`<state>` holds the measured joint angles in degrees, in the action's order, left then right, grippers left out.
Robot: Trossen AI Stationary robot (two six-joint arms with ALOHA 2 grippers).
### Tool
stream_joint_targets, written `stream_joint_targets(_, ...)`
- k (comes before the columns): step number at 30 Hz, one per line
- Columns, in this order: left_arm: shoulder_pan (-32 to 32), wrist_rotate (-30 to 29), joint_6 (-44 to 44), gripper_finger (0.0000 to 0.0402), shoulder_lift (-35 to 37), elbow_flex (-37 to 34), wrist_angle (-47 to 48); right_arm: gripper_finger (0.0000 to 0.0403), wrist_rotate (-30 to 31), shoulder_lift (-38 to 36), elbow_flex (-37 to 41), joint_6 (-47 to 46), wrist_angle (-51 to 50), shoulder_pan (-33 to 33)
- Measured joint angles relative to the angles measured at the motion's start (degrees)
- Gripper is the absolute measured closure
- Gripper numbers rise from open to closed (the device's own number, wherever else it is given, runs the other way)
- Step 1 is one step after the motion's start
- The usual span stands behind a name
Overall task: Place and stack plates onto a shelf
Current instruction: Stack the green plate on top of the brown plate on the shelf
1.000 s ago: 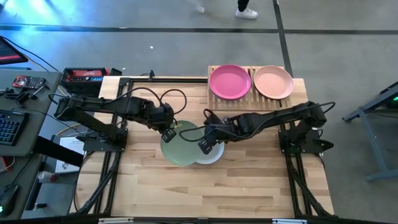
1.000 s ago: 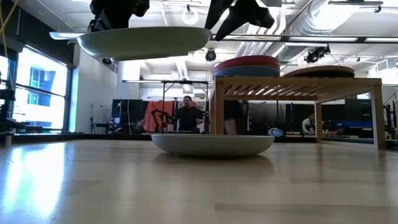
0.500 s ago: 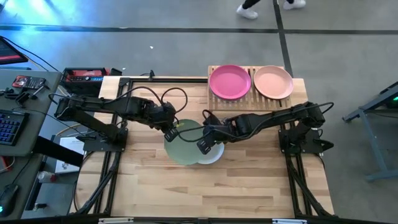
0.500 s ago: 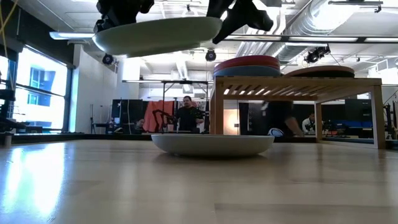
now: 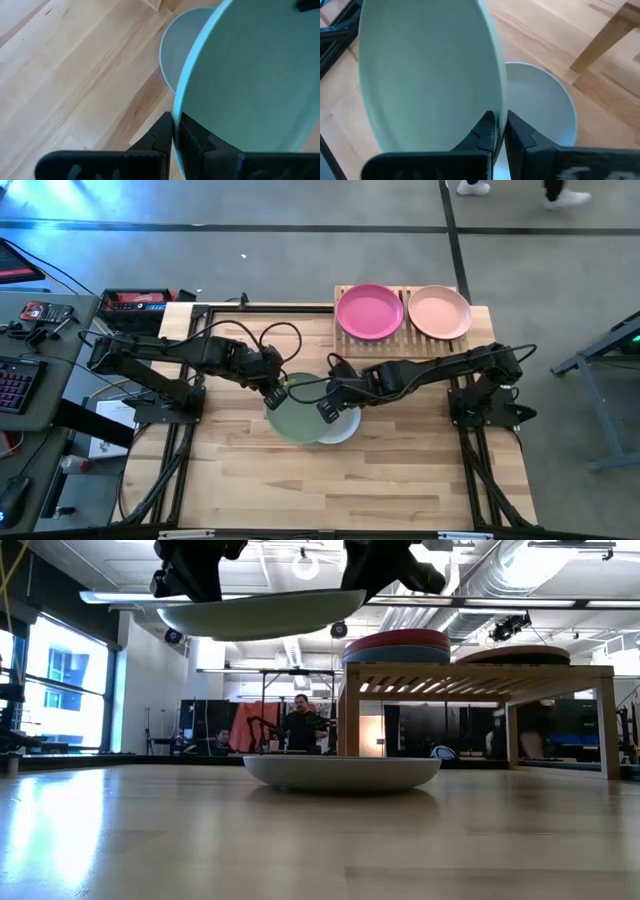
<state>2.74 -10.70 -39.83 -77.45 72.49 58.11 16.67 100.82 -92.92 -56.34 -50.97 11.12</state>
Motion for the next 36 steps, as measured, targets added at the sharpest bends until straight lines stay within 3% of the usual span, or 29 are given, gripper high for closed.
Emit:
stream_joint_targets(26,-0.1,4.1,2.0,0.0384,0.0,0.0,-2.2,0.0403,-0.9,-0.1,0.0,-2.1,-0.2,0.2)
stream_joint_targets(36,-0.1,4.7,-1.0,0.0384,-0.1,-0.1,-2.3,0.0403,-0.8,-0.1,0.0,-2.1,-0.3,0.2)
